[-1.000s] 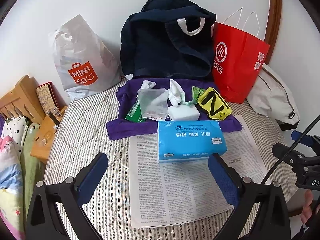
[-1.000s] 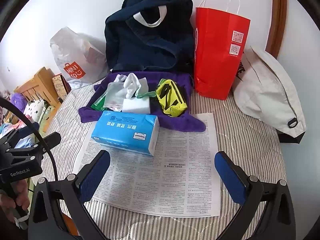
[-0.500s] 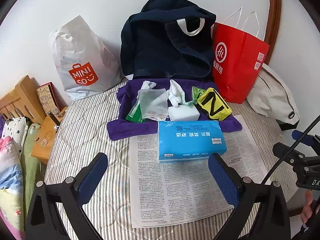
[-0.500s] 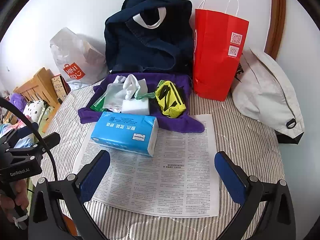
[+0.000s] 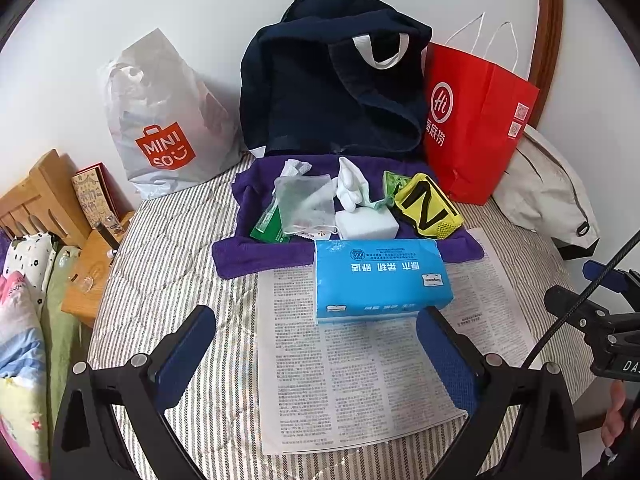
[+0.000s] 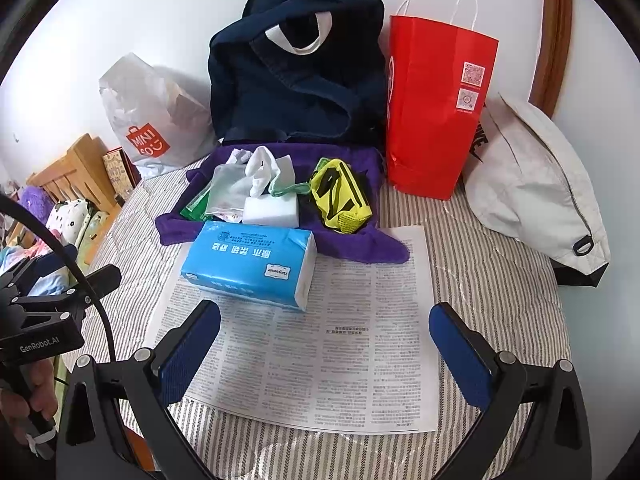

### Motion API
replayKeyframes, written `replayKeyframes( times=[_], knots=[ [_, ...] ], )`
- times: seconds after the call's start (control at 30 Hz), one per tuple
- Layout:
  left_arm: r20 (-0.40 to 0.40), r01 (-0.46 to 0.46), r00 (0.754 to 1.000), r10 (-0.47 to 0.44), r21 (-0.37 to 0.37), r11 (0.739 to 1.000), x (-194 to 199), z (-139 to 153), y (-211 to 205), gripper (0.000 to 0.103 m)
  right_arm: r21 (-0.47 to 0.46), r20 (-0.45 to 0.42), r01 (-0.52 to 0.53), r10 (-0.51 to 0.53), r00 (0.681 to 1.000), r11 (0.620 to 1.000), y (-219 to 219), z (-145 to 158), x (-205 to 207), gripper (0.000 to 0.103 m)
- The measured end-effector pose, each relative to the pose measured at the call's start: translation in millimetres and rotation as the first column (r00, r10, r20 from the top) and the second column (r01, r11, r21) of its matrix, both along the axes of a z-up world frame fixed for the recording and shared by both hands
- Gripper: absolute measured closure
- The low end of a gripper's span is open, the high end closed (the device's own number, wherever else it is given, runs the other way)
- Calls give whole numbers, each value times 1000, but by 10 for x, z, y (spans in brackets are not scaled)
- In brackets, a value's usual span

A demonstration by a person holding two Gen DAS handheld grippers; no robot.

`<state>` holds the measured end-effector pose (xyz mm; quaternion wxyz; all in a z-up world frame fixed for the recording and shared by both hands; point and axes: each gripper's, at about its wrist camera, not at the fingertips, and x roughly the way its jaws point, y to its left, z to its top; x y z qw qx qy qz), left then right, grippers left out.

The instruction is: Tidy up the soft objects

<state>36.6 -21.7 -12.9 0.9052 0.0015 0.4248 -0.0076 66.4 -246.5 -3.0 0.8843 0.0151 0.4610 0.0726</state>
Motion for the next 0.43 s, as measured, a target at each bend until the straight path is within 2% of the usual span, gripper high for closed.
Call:
replayKeyframes(
  times=[0.43],
  knots=[
    [16, -1, 1000, 1, 16, 1000, -9, -7, 25, 1, 3, -3, 0, 0, 1000, 1000, -8, -1, 14, 0]
  ],
)
